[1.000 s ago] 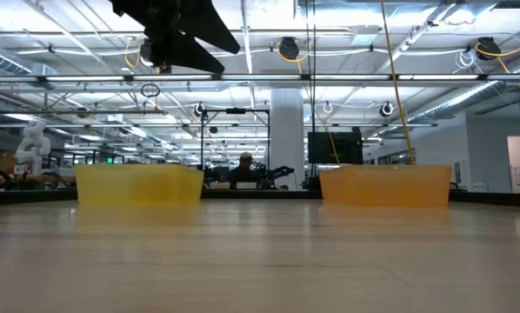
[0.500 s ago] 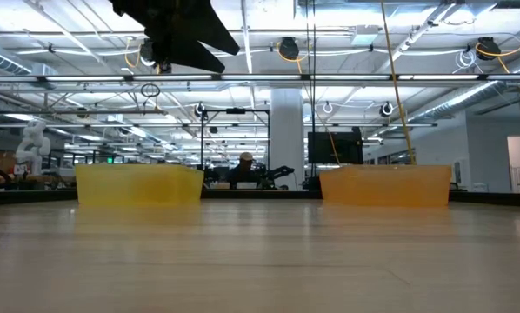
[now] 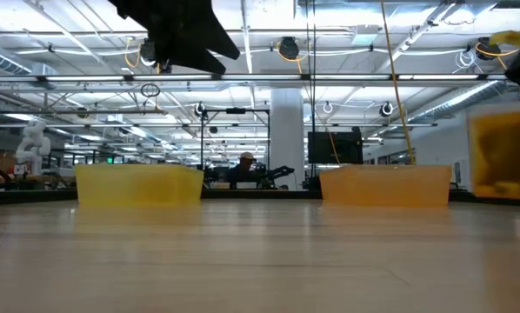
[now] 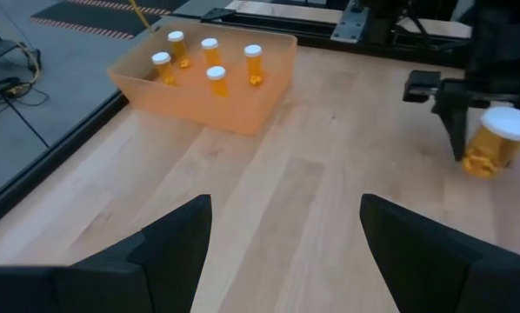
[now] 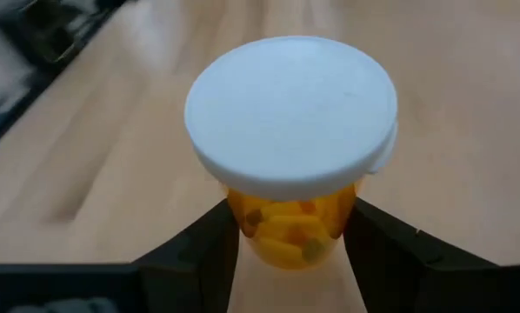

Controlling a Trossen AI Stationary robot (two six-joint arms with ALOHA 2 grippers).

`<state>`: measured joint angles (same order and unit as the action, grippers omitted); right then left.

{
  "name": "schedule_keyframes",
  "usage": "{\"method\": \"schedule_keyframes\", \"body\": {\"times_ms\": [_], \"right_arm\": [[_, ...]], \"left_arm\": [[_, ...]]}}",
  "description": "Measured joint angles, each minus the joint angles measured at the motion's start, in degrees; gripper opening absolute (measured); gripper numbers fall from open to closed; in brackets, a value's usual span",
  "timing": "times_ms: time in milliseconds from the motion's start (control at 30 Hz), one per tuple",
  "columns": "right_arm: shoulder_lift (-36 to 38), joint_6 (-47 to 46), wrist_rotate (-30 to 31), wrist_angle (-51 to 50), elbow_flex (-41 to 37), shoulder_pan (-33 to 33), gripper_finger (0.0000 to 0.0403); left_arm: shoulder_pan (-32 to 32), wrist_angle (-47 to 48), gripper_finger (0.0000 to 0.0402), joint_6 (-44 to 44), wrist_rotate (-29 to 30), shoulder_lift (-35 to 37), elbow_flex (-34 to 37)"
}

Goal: Pick and place medicine bottles into bin by pill shape (circle, oval)
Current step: Put the large orange pill bottle into the yellow bin

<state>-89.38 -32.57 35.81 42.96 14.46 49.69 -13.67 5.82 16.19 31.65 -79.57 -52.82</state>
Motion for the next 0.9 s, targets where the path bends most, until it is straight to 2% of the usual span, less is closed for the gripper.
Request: {"method": "schedule_keyframes", "body": {"times_ms": [133, 333, 500, 700, 900], "right_arm": [[0.1, 6.4, -4.1, 0.3, 3.6, -7.1, 0.0179], [0.1, 13.7, -15.0, -0.7, 9.7, -19.1, 0.018], [0.1, 17.3, -21.2, -10.7, 16.7, -27.9, 0.018], [0.1, 18.5, -22.6, -23.9, 25.3, -35.7, 0.018], [0.2, 22.4, -23.2, -25.7, 28.7, -39.8, 0.018]], "left_arm": [[1.0, 0.5, 0.0294, -0.2, 0.1, 0.0, 0.0], [2.0, 0.6, 0.0294, -2.3, 0.1, 0.0, 0.0], [1.8, 1.1, 0.0294, -3.2, -0.8, 0.0, 0.0], [0.4, 1.6, 0.0294, -5.8, -5.4, 0.0, 0.0], [0.0, 0.3, 0.0298, -8.9, -8.2, 0.0, 0.0]]}}
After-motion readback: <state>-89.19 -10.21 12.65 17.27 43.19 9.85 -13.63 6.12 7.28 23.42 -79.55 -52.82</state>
